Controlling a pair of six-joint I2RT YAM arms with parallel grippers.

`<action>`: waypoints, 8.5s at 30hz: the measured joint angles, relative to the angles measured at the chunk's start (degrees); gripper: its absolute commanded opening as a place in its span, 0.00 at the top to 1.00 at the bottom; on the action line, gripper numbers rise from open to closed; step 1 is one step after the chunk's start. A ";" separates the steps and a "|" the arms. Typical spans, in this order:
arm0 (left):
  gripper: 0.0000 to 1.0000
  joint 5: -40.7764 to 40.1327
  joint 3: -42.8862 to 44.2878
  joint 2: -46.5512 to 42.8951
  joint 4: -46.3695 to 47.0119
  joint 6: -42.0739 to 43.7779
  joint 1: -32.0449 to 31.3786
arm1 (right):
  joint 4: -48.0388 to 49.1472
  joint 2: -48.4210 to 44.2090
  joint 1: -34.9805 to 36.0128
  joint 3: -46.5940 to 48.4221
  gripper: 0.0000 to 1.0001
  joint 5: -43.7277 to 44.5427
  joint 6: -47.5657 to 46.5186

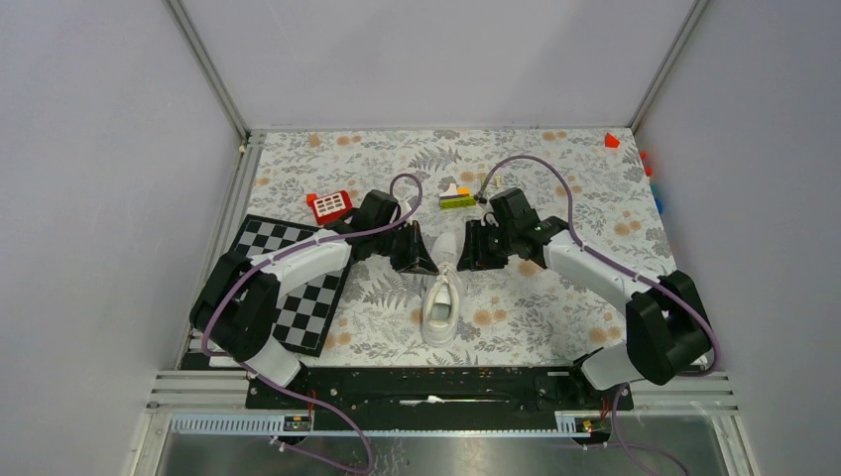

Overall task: Tie the shoes
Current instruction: Cross the shoelace with the shoelace.

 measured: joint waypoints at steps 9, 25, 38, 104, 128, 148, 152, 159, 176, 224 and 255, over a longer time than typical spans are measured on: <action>1.00 0.00 0.00 0.00 -0.02 0.00 0.00 | 0.31 4.39 0.72 2.38 0.51 -2.32 -1.79; 1.00 0.00 0.00 0.00 -0.02 0.00 0.00 | 2.21 6.80 1.55 3.58 1.00 -0.98 -2.56; 1.00 0.00 0.00 0.00 -0.04 0.00 0.00 | 2.38 -3.56 1.55 -2.89 0.72 7.17 -2.34; 1.00 0.11 0.11 -0.07 -1.53 1.05 0.09 | 0.22 -5.07 4.24 -4.35 1.00 20.50 -7.15; 0.36 -11.02 21.84 -2.36 -22.40 13.92 0.90 | -7.21 -29.57 -3.28 -13.62 1.00 30.45 2.58; 0.40 -28.89 51.76 30.84 -38.25 27.06 -14.05 | -8.07 -33.57 -3.37 -17.84 1.00 26.14 6.82; 0.50 -31.93 52.52 31.17 -39.04 27.56 -15.61 | -8.07 -33.57 -3.37 -17.88 1.00 26.12 6.84; 0.59 -34.99 52.59 31.71 -39.08 27.23 -15.45 | -8.11 -33.66 -3.37 -18.03 1.00 26.12 6.84; 0.76 -36.20 52.63 32.00 -39.04 27.80 -15.54 | -8.24 -34.12 -3.37 -18.32 1.00 26.16 6.75; 1.00 -45.38 47.98 18.97 -41.42 29.33 -15.37 | -8.37 -34.97 -3.37 -18.25 1.00 26.25 6.25; 1.00 -39.54 12.28 -18.25 -33.18 14.80 -0.98 | -9.68 -33.05 -8.39 -6.45 1.00 31.91 1.51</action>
